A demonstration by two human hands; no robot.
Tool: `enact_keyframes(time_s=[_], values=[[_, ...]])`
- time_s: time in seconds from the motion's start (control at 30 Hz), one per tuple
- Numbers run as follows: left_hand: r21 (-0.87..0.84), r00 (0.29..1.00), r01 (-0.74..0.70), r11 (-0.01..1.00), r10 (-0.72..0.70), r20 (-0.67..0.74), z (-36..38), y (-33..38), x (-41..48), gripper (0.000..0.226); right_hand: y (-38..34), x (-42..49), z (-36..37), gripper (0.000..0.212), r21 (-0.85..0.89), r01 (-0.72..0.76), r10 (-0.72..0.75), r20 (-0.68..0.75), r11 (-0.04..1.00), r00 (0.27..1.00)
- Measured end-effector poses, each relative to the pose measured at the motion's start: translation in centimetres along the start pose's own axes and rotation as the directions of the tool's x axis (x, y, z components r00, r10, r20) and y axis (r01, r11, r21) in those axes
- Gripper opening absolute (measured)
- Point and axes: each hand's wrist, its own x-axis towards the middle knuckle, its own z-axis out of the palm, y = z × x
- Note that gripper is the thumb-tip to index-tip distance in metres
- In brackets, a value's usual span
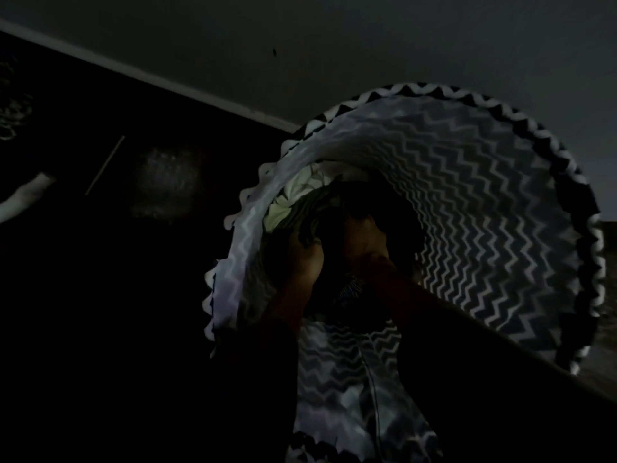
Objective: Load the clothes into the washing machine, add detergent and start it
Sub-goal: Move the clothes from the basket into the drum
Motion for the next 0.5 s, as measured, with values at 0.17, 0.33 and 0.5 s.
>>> enact_keyframes(time_s=[0.17,0.33,0.5], values=[[-0.112,0.996,0.092,0.989,-0.092,0.008,-0.8,2.1,-0.4,0.042,0.8,-1.1,-0.4,0.034,0.079,0.077,-0.058,-0.213,0.994,0.975],[-0.201,0.984,0.176,0.964,-0.171,0.042,-2.1,4.2,-3.9,0.057,0.9,-7.4,-0.8,0.031,0.612,0.200,-0.010,-0.300,0.765,0.954],[-0.326,0.952,0.307,0.894,-0.283,0.118,-4.0,5.5,-9.8,0.072,-1.1,-16.2,-3.3,0.022,0.973,0.024,0.130,-0.056,0.231,0.990]])
